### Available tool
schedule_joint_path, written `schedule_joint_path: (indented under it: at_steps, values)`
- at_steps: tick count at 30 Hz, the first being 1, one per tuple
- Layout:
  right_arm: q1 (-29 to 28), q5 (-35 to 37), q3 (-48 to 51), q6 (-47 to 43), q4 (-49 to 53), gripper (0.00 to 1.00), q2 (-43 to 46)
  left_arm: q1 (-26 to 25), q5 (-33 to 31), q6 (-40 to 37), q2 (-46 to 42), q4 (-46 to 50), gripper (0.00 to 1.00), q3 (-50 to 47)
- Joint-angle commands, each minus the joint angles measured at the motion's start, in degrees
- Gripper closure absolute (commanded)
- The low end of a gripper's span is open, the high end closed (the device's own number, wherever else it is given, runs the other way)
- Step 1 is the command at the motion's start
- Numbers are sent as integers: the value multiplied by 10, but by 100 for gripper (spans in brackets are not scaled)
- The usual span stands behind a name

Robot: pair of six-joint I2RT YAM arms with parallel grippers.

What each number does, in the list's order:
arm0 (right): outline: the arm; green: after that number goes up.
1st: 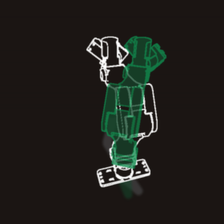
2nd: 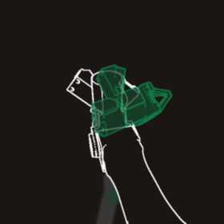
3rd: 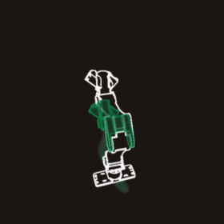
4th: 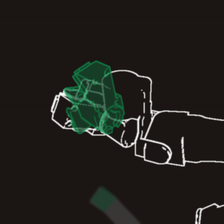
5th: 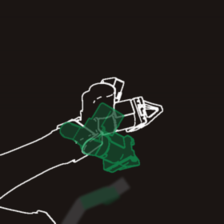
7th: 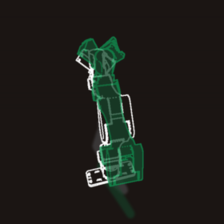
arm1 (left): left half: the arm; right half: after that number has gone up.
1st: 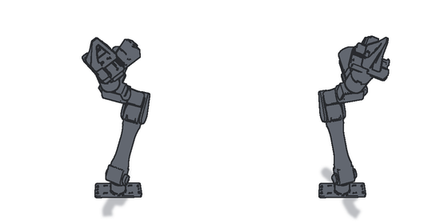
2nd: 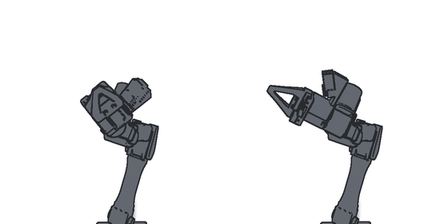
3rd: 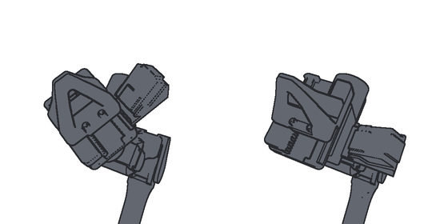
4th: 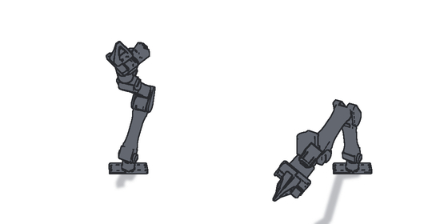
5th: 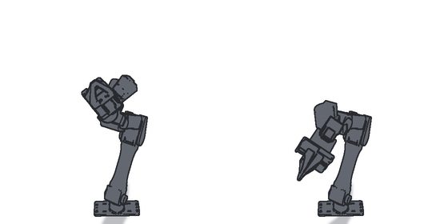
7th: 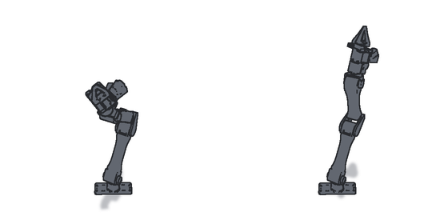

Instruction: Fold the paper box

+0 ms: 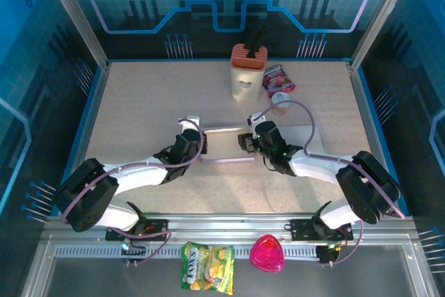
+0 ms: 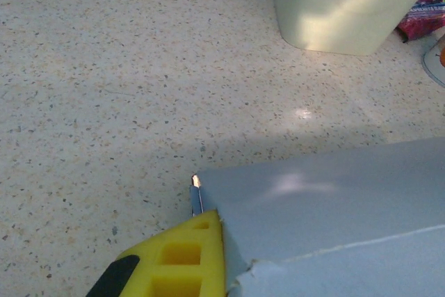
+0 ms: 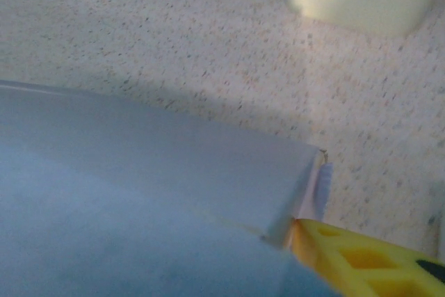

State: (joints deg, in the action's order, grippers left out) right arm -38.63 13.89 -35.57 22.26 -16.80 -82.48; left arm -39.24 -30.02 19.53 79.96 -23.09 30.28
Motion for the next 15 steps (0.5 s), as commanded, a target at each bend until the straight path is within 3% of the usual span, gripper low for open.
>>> schedule_joint_path:
  at_steps: [1,4,15]
  values:
    - [-11,-55,0,89,77,38,26,-17,20,21,-11,0,100,-14]
    - [-9,-83,7,125,104,29,46,-27,6,21,-11,4,100,-13]
    - [-7,-131,9,178,206,20,114,-47,-58,54,-11,30,100,-12]
